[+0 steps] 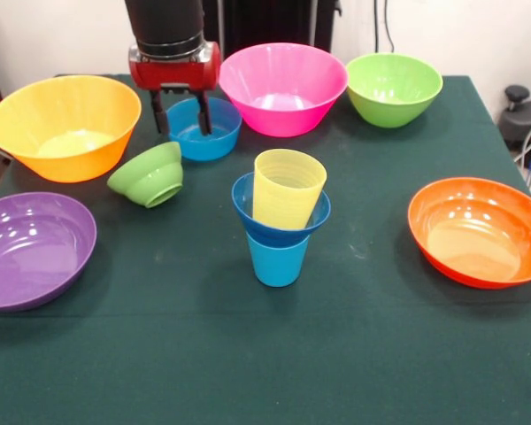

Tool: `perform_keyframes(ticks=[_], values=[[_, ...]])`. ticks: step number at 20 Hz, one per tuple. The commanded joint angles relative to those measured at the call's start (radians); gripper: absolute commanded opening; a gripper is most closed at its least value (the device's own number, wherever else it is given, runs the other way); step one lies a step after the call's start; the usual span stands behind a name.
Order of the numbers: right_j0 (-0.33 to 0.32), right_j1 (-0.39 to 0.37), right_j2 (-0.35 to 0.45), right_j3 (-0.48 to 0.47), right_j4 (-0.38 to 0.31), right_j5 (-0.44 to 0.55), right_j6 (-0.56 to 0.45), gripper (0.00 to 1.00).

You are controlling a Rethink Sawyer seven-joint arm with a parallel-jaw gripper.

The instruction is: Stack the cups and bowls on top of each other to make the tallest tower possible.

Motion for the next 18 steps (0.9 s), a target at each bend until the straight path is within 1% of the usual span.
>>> perform_keyframes(ticks=[1,5,10,13,18], values=[[0.055,0.084,-0.08,-0.055,-0.095,-0.07,-0.012,1.0],[0.055,0.078,-0.086,-0.053,-0.093,-0.076,-0.021,1.0],[0.064,0.118,-0.094,-0.086,-0.098,-0.097,-0.026,1.0],[0.066,0.123,-0.099,-0.09,-0.098,-0.106,-0.028,1.0],[0.044,0.107,-0.073,-0.072,-0.065,-0.114,-0.049,1.0]])
